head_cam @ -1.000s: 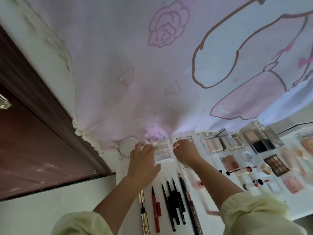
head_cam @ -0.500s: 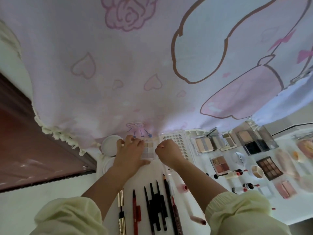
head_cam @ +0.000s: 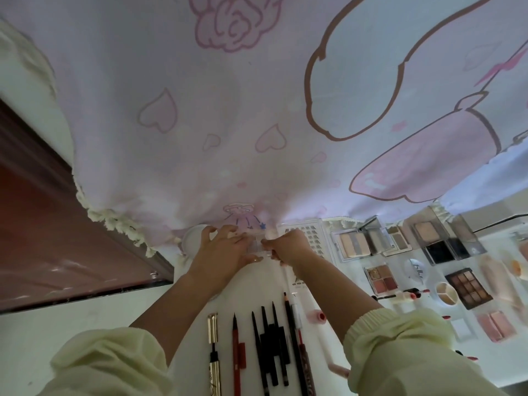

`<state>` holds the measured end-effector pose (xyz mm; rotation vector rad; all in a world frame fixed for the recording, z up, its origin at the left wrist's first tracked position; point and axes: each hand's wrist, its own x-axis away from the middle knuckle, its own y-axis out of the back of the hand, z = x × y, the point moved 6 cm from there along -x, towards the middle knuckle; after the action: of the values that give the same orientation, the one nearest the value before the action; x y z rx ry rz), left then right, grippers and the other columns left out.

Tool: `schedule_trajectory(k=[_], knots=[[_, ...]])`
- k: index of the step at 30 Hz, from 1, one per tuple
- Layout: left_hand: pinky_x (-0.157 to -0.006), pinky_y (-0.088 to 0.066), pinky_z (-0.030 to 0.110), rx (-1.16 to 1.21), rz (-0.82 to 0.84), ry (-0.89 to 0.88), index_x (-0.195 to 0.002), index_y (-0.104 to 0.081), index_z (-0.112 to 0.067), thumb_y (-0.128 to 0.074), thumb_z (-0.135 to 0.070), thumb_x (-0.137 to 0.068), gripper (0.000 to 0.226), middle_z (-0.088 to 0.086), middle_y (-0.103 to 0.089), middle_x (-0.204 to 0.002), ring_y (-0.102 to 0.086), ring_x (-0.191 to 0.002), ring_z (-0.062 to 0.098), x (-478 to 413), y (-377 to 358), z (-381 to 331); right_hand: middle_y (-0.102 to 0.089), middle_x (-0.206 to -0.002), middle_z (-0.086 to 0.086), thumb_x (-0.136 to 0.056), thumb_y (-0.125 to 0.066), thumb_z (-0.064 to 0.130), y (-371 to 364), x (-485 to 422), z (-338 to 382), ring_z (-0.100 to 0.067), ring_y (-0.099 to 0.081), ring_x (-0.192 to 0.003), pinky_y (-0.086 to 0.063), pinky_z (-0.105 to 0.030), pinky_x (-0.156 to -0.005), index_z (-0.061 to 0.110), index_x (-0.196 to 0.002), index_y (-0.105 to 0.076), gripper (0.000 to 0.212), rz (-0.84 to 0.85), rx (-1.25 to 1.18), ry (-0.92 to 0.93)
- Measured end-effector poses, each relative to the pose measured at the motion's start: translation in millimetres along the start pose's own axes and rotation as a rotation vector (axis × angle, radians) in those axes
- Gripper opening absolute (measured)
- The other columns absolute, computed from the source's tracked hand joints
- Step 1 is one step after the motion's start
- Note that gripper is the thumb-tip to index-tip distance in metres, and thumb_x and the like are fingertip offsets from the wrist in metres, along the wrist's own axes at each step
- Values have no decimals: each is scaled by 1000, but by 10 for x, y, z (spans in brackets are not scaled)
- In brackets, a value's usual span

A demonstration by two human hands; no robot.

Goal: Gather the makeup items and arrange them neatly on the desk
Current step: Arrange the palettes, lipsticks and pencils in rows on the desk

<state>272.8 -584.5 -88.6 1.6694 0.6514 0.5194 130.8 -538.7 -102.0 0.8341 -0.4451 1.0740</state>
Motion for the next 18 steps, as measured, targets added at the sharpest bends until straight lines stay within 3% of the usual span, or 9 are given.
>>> schedule_trajectory(k=[2,5,7,10,12,14,16,18], knots=[[-102,-19,49,122,31,31,-124,-63,-25,-23,-71,-76,77,-10,-62,-126,-46,-129,19,81,-18,31,-59,-48,0,-91,-64,11,23,47,-4,-7,-52,-38,-40,-14,-37,3,-88,-57,11,24,-91,-49],[-102,-20,40,196,-143,53,-127,-60,-24,-36,-67,-83,66,-7,-62,-128,-44,-125,14,266,92,10,-58,-56,-5,-86,-72,11,127,170,32,-8,-53,-39,-43,-16,-39,-2,-104,-60,25,11,-127,-22],[-105,-31,39,392,-254,200,-131,-57,-27,-42,-63,-89,57,-10,-60,-127,-50,-119,11,397,271,6,-57,-56,-5,-83,-75,11,201,284,52,-11,-53,-44,-45,-20,-42,-6,-97,-64,24,31,-159,-3],[-90,-47,34,939,-321,518,-105,-63,-39,-49,-60,-91,29,-15,-62,-100,-57,-89,3,613,508,-53,-53,-45,2,-82,-76,12,307,498,76,-12,-50,-46,-43,-23,-47,-1,-81,-65,17,104,-230,37],[-86,-52,35,1264,-294,774,-92,-69,-28,-56,-49,-91,24,-8,-69,-91,-62,-81,6,700,572,-80,-52,-47,3,-82,-76,14,346,641,77,-12,-49,-48,-42,-23,-50,-6,-90,-68,22,153,-274,73],[-79,-54,31,1497,-147,962,-90,-71,-14,-64,-43,-87,31,2,-74,-86,-68,-79,13,754,552,-155,-55,-57,0,-81,-77,16,358,785,58,-12,-50,-53,-43,-24,-53,-8,-100,-69,32,199,-301,111],[-72,-54,28,1609,-83,994,-88,-70,-11,-71,-36,-84,25,0,-74,-74,-68,-72,13,802,579,-235,-61,-70,-3,-81,-76,18,345,943,36,-12,-53,-59,-45,-22,-55,-3,-104,-71,31,252,-295,148],[-63,-53,22,1639,-104,936,-91,-71,-11,-71,-28,-84,18,0,-74,-75,-67,-70,10,855,626,-273,-65,-79,-3,-84,-74,20,330,1082,7,-11,-56,-63,-47,-21,-58,6,-105,-73,26,290,-268,180]])
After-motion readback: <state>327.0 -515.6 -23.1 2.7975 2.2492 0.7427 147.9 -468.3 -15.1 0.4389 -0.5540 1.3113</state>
